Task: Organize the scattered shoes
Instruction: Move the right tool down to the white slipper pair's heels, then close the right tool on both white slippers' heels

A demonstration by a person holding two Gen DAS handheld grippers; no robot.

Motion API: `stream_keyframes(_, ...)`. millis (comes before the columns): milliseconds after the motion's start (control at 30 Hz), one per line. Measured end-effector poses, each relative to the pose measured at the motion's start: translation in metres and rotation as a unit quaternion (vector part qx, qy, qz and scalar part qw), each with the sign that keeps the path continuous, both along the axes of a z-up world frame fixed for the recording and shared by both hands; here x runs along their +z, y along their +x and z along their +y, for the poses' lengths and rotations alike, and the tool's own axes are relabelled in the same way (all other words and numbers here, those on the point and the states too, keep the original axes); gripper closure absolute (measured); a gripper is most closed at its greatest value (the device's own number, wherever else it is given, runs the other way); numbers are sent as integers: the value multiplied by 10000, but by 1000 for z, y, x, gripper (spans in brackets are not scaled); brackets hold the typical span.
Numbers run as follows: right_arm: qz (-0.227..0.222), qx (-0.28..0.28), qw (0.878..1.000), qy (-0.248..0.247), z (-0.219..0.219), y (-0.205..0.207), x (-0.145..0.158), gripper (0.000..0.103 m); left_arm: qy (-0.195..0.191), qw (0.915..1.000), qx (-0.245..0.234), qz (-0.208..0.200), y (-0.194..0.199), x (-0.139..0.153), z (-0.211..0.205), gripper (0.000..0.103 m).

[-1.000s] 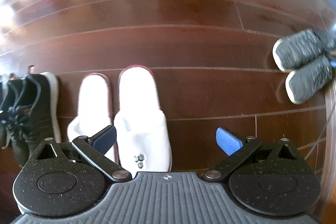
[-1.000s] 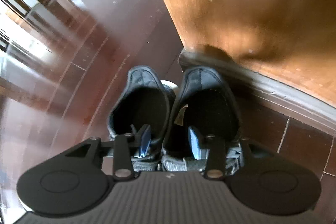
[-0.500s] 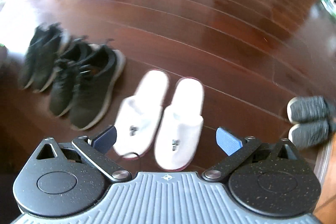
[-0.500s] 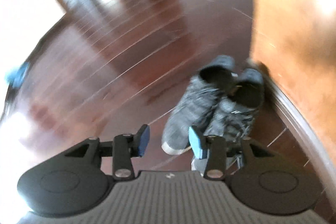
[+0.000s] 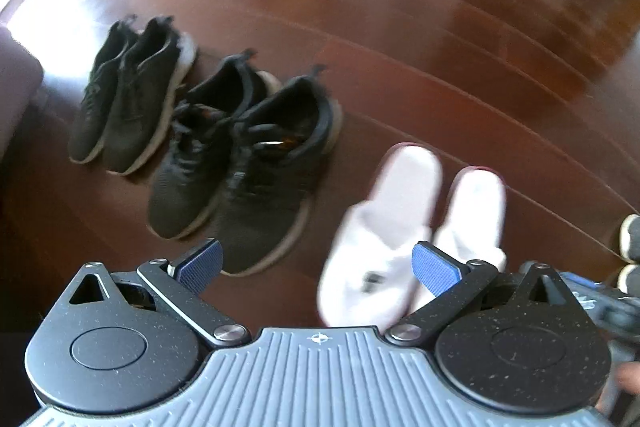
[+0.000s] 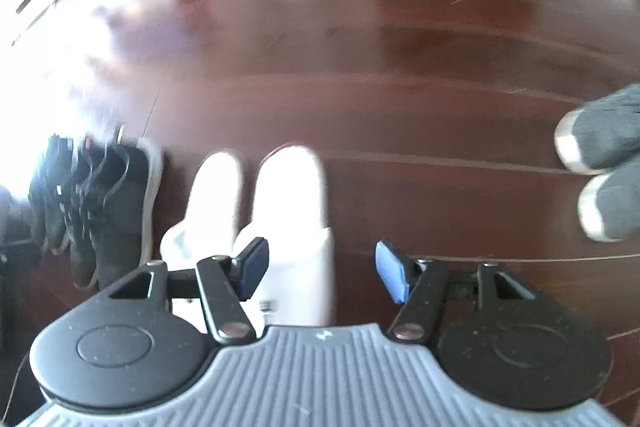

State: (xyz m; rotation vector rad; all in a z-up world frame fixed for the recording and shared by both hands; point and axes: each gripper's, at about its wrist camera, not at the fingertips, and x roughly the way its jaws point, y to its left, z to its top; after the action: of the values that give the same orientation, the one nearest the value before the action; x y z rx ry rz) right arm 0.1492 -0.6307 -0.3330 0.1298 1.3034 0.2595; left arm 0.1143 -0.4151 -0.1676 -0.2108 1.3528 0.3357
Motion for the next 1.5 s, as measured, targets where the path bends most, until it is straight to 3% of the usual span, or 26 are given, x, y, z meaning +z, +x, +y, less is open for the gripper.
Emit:
stream_keyframes(167,322,283,9987,-292,74,18,-45,38,-148,9997,175,104,7,-16,32,1)
stream_keyframes(267,469,261,9969,-570,100,30,-62,29,-254,9993,102,236,11,-27,40,1)
stream_keyframes(433,788,516,9881,-1215,121,42,-105,25,-200,9995,146,169,7,-26,46,1)
stream_keyframes(500,1084,243,9889,-983,112,42,-115,25,-227,9994,168,199,3,-28,45,1)
stream_keyframes(600,1038,-70,9918,-747,99,41,-114,25,-261,9993,120,242,2,-30,41,1)
stream_keyframes(733,845,-48,9947,-591,93,40,-109,23,-295,9992,183,216,0,-29,38,1)
stream_keyframes(800,839,12,9948,-581,93,41,-111,17,-313,9991,168,230,-1,-30,36,1)
stream_keyframes(900,1097,223,9922,-557,100,41,-122,15,-307,9992,93,256,-1,-31,31,1)
stream_keyframes(967,1268,353,9879,-824,107,38,-131,15,-288,9992,58,271,-2,-32,29,1)
stream_keyframes(1033,1337,315,9864,-904,106,36,-135,16,-270,9992,70,279,-2,-33,29,1)
stream_keyframes(1100,1419,226,9862,-827,99,36,-139,33,-264,9992,90,295,-3,-34,29,1)
stream_keyframes(1200,1577,105,9855,-611,86,37,-143,44,-253,9991,95,320,-4,-35,26,1)
stream_keyframes(1433,1681,-133,9853,-272,57,44,-145,49,-260,9992,-4,306,-6,-34,13,1)
stream_keyframes(1500,1687,-313,9850,-150,47,45,-144,43,-273,9991,-43,308,-6,-34,9,1)
